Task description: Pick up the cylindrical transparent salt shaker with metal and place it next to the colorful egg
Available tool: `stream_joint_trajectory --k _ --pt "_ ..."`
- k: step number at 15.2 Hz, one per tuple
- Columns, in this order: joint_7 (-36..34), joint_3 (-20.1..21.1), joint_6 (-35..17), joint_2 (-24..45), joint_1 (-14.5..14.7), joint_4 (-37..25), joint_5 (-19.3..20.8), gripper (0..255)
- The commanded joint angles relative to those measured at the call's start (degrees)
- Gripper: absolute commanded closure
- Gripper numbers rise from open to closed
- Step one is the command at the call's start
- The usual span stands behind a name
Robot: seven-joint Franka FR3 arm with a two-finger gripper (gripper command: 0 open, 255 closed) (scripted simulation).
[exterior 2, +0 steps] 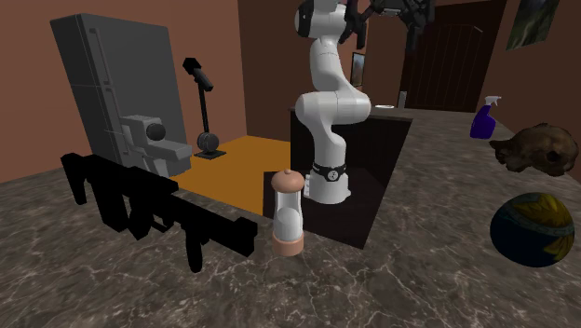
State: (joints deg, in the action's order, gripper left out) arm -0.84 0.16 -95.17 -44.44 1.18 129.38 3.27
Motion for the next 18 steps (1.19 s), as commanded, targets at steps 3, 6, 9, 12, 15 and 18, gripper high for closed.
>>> stream_joint_trajectory --k 3,6,9,12,15,18 --pt "1.47 -0.89 -2.85 -1.30 -0.41 4.15 1.54 0" --pt "3.63 -2.41 -7.27 -2.82 -1.19 9.96 4.05 0" --pt "5.75 -4.15 -11.93 -3.74 -2.26 15.29 6.82 0" --pt "7.81 -6.13 -16.91 -3.94 -3.62 20.08 9.88 0" --pt "9.79 -8.33 -22.33 -3.26 -5.34 24.29 13.26 0" --pt "11.64 -10.74 -28.27 -1.52 -7.42 27.82 16.98 0"
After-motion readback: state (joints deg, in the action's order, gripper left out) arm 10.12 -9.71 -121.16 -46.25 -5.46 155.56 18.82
